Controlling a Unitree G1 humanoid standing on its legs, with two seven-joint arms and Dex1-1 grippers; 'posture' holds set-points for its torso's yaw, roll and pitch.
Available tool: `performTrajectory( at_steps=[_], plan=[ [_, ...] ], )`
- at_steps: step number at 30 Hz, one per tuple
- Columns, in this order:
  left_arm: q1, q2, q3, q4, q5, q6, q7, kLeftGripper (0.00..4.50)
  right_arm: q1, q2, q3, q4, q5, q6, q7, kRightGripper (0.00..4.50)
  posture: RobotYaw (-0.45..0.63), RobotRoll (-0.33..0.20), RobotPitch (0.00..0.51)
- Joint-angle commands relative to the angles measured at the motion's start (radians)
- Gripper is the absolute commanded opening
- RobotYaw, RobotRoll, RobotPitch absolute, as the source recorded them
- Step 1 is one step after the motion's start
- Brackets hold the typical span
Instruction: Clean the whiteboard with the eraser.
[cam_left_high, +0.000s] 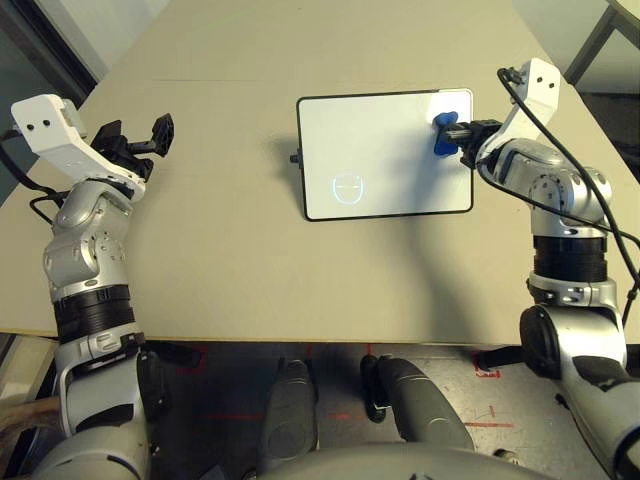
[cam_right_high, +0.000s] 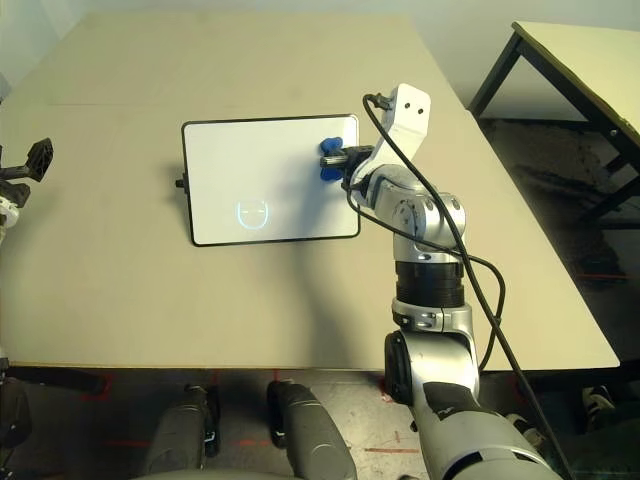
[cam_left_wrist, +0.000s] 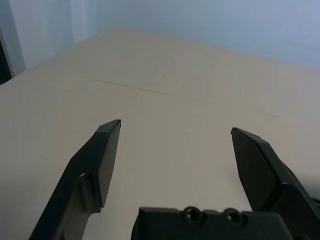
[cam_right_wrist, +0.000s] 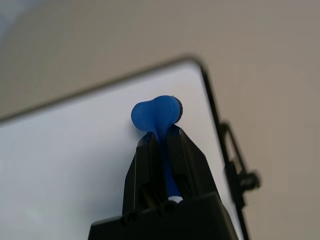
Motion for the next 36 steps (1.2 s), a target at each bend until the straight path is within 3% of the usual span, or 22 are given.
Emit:
performTrajectory(
  at_steps=[1,4,9,12,17,23,33,36],
  plan=[
    [-0.004,-0.002,-0.01,0.028,0.001,-0.007,-0.015,4.5,-0.014,-0.05,-0.051,-0.103,0.023,0.093,-0.005,0.11,-0.04,0.0,0.128],
    [-0.01,-0.001,-0.019,0.048,0.003,-0.005,-0.032,4.5,0.011,-0.118,-0.082,-0.151,0.016,0.17,-0.005,0.1,-0.06,0.0,0.125],
    [-0.031,-0.006,-0.048,0.088,0.013,-0.008,-0.061,4.5,0.151,-0.196,-0.116,-0.12,-0.001,0.275,-0.003,0.06,-0.09,0.0,0.127],
    [-0.052,-0.009,-0.064,0.112,0.019,-0.012,-0.073,4.5,0.205,-0.174,-0.128,-0.094,0.0,0.287,-0.009,0.06,-0.09,0.0,0.127],
    [-0.082,-0.005,-0.081,0.143,0.026,-0.018,-0.086,4.5,0.22,-0.105,-0.115,-0.029,-0.009,0.239,-0.026,0.04,-0.08,0.0,0.126],
    [-0.078,-0.005,-0.08,0.135,0.025,-0.012,-0.088,4.5,0.214,-0.084,-0.082,0.047,-0.025,0.195,-0.013,0.04,-0.08,0.0,0.127],
    [-0.053,-0.004,-0.071,0.116,0.019,-0.008,-0.081,4.5,0.224,-0.082,-0.11,0.093,-0.021,0.114,0.001,3.34,-0.06,0.0,0.127],
    [-0.05,-0.004,-0.064,0.113,0.02,-0.016,-0.068,4.5,0.222,-0.09,-0.138,0.115,-0.018,-0.041,0.026,4.33,-0.06,0.0,0.133]
  ],
)
